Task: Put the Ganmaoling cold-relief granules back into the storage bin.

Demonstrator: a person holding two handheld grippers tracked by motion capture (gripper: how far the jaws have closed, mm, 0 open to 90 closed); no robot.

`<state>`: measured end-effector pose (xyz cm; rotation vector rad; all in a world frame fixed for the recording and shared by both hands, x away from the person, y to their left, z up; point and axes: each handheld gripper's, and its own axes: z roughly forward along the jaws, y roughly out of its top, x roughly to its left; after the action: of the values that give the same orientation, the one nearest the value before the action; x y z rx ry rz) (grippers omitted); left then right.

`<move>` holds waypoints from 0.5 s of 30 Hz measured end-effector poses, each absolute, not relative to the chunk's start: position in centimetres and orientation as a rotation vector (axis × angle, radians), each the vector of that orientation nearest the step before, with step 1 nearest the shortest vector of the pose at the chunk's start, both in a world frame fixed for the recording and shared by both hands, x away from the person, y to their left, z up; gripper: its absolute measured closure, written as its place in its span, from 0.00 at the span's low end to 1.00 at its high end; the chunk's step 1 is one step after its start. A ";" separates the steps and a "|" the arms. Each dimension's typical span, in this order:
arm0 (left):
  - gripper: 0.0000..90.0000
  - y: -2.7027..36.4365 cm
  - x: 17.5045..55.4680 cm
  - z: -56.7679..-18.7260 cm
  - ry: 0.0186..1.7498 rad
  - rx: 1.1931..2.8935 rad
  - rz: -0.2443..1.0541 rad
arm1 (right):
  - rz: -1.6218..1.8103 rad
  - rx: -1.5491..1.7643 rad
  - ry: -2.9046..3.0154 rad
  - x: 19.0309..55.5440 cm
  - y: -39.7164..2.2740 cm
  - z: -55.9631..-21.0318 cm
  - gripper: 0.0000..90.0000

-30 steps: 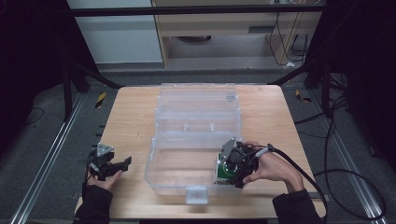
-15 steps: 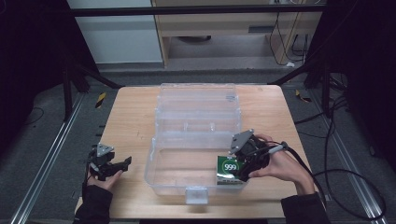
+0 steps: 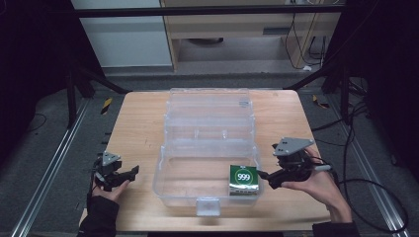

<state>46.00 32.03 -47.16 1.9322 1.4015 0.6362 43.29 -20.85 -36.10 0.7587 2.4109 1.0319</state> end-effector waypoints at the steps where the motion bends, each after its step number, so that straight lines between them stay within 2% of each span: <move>1: 0.31 32.0 46.0 -47.2 1.401 1.933 0.636 | 1.056 0.787 2.386 43.2 -21.3 -36.3 0.07; 6: 0.32 32.0 46.0 -47.2 1.400 1.935 0.635 | 1.192 0.924 2.240 42.8 -23.8 -37.8 0.07; 15: 0.35 32.0 46.0 -47.1 1.398 1.935 0.634 | 1.215 1.126 2.086 43.0 -26.6 -40.8 0.07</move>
<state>45.97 32.04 -47.12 1.9349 1.3981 0.6336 43.02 -26.57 -40.75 1.1260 2.0860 1.2147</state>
